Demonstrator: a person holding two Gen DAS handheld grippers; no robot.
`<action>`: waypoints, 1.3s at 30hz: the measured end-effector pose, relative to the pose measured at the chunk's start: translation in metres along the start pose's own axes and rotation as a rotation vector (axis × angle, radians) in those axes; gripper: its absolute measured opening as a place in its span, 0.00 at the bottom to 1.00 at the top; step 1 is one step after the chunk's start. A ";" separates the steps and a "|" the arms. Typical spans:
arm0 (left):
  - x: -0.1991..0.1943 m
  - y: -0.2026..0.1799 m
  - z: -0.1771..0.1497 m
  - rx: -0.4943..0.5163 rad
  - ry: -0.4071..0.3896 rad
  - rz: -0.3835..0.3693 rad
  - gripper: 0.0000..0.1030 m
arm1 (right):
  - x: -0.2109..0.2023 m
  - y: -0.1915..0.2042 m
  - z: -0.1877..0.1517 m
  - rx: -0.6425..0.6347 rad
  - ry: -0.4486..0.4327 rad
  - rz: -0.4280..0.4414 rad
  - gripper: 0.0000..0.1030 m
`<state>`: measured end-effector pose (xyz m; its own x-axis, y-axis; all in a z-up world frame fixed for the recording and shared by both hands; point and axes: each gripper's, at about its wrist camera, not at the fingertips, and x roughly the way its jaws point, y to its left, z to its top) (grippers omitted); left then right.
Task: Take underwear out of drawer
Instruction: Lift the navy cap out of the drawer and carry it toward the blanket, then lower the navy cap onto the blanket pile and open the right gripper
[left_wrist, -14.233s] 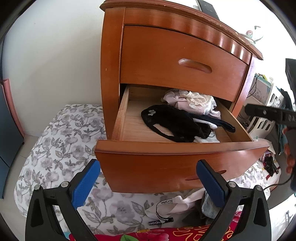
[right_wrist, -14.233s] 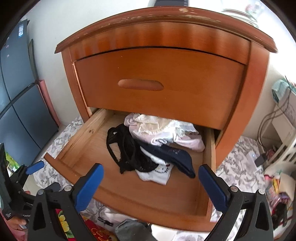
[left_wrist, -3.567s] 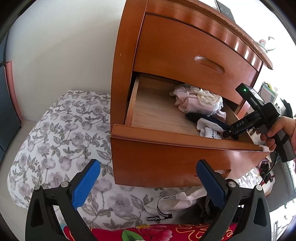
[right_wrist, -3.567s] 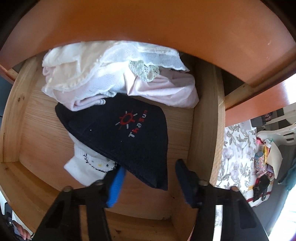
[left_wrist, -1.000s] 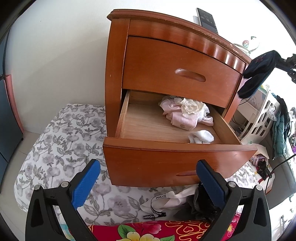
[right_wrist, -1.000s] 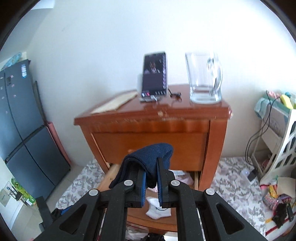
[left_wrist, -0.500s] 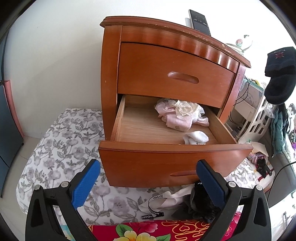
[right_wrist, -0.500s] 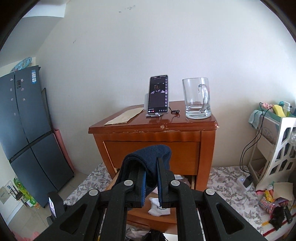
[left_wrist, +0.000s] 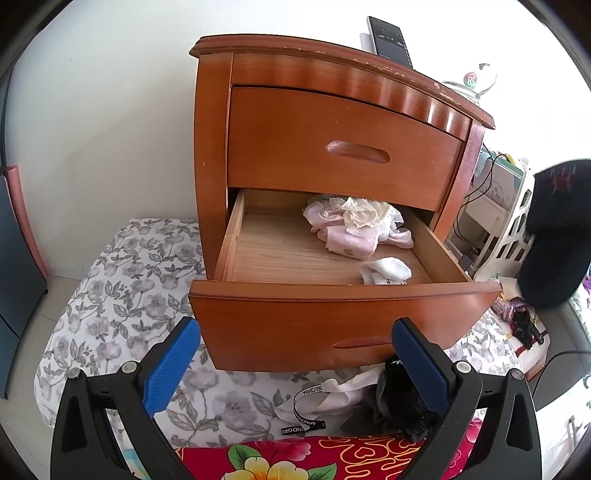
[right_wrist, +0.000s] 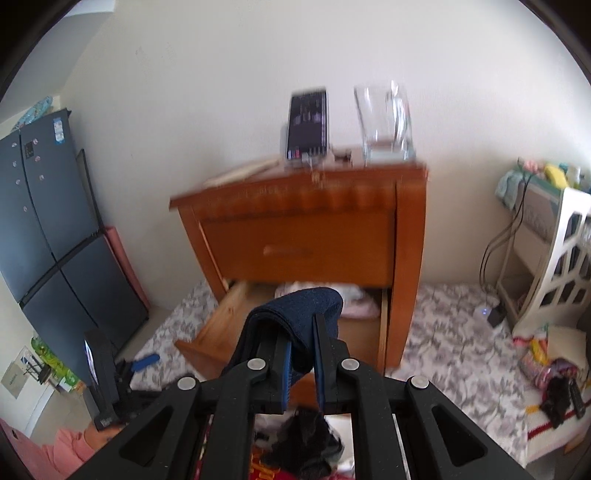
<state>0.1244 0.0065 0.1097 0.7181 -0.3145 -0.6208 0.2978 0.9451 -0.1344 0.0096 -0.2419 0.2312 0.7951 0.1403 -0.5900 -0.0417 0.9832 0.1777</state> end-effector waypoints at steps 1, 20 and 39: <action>0.000 0.000 0.000 0.001 0.002 0.000 1.00 | 0.006 0.000 -0.005 0.002 0.024 0.005 0.10; 0.009 0.002 -0.004 -0.008 0.029 0.008 1.00 | 0.101 0.016 -0.081 -0.005 0.374 0.063 0.11; 0.014 0.001 -0.006 -0.005 0.050 0.009 1.00 | 0.185 -0.031 -0.175 0.026 0.725 -0.095 0.12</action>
<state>0.1312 0.0032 0.0960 0.6883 -0.3013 -0.6599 0.2884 0.9483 -0.1322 0.0527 -0.2260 -0.0213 0.1938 0.1051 -0.9754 0.0296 0.9932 0.1129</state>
